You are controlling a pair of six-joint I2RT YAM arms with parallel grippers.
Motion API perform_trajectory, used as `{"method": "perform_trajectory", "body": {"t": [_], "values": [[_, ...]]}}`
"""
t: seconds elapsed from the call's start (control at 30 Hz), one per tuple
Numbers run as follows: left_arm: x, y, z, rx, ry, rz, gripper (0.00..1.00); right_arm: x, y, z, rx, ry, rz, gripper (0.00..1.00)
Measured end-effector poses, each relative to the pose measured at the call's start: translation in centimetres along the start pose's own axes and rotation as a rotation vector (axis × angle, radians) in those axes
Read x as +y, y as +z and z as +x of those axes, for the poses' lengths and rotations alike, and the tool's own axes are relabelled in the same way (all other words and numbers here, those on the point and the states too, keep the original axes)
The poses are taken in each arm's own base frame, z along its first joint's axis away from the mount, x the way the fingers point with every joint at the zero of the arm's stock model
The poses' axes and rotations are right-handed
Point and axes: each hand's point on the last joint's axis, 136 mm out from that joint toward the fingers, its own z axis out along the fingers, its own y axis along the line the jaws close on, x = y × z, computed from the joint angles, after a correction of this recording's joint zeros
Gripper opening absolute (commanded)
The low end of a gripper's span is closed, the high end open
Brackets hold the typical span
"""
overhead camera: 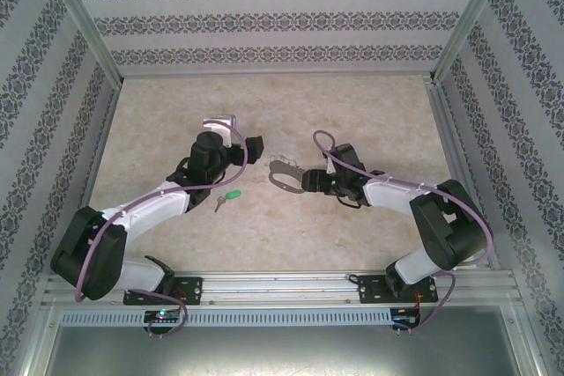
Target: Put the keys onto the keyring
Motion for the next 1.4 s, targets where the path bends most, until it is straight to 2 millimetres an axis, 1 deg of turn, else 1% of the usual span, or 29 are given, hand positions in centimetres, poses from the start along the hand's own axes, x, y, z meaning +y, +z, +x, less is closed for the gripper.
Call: {"method": "perform_trajectory", "body": {"t": [0.23,0.4,0.63,0.8,1.03,1.27,1.4], "values": [[0.1,0.0,0.2,-0.002,0.0,0.001,1.0,0.2,0.8,0.0,0.018,-0.002,0.0,0.7],[0.2,0.0,0.6,0.004,0.0,0.002,1.0,0.3,0.8,0.0,0.02,-0.003,-0.003,0.69],[0.0,0.1,0.2,-0.015,-0.002,0.01,1.0,0.7,1.0,0.2,0.028,-0.01,-0.014,0.67],[-0.1,0.2,0.5,-0.009,-0.002,0.017,1.0,0.8,1.3,0.3,0.035,-0.011,-0.017,0.66],[-0.4,0.2,0.3,-0.018,-0.003,0.031,1.0,1.5,1.4,0.6,0.045,-0.029,-0.028,0.65],[-0.4,0.2,0.3,-0.017,-0.003,0.035,1.0,1.3,1.4,0.1,0.041,-0.08,0.026,0.63],[-0.7,0.2,0.3,-0.015,-0.001,0.041,1.0,1.2,1.7,0.2,0.051,-0.134,0.076,0.59]]}}
